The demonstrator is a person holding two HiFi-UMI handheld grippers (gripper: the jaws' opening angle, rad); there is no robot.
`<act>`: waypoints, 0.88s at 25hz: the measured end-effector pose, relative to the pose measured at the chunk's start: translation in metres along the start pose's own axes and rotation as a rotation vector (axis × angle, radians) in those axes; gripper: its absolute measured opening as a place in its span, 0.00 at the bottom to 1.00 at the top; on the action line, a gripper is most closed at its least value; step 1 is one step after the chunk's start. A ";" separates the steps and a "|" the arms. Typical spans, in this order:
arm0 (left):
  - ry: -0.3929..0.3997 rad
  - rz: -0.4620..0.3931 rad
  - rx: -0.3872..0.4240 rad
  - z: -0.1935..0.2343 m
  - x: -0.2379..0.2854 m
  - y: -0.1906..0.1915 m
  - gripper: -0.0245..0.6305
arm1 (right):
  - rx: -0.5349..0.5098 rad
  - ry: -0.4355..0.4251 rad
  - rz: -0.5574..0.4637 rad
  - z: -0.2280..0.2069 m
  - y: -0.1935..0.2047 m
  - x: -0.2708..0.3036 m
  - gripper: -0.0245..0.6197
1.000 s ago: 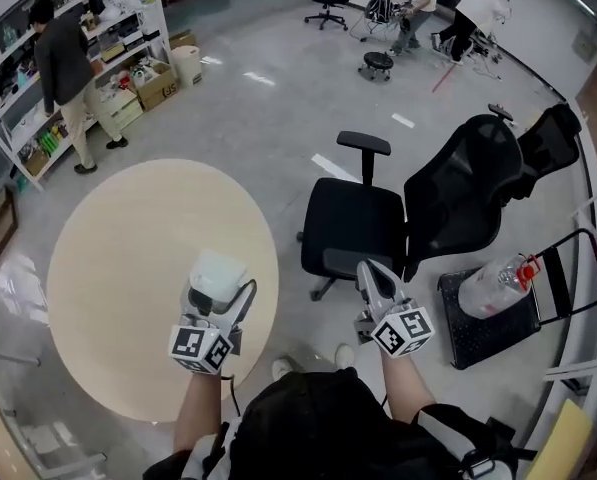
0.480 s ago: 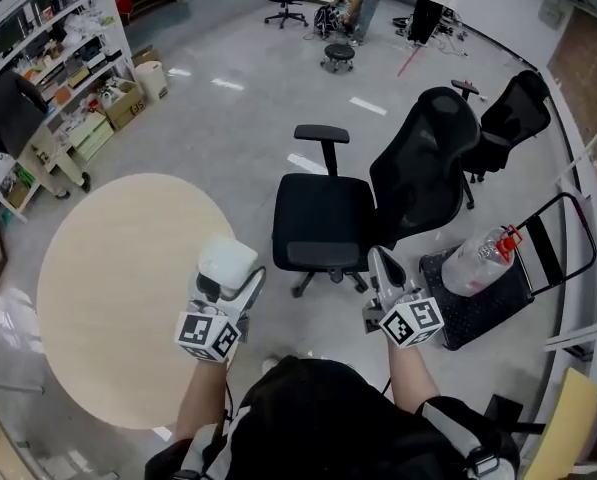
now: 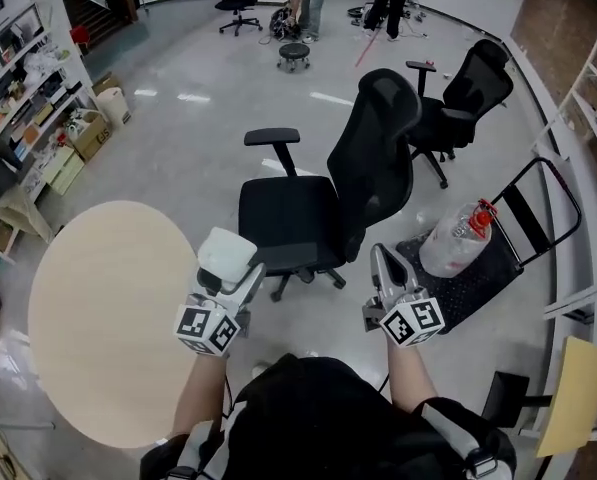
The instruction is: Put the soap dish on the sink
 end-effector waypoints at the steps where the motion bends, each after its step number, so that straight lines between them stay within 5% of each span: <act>1: 0.014 0.005 0.001 -0.006 0.006 0.002 0.78 | -0.001 0.011 -0.001 -0.007 0.000 -0.005 0.05; 9: 0.076 0.041 -0.005 -0.054 0.052 0.028 0.78 | -0.015 0.119 -0.016 -0.064 -0.012 -0.052 0.05; 22: 0.290 0.117 -0.039 -0.170 0.119 0.085 0.78 | -0.047 0.323 -0.010 -0.139 -0.031 -0.163 0.05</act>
Point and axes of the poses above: the fingertips, and each gripper's own axes: x forward along the fingers, z to its left, y out of its underside, the point moved 2 cm from there along -x, backward along the fingers, and after that the axes turned 9 degrees about -x, right-handed, at the moved point
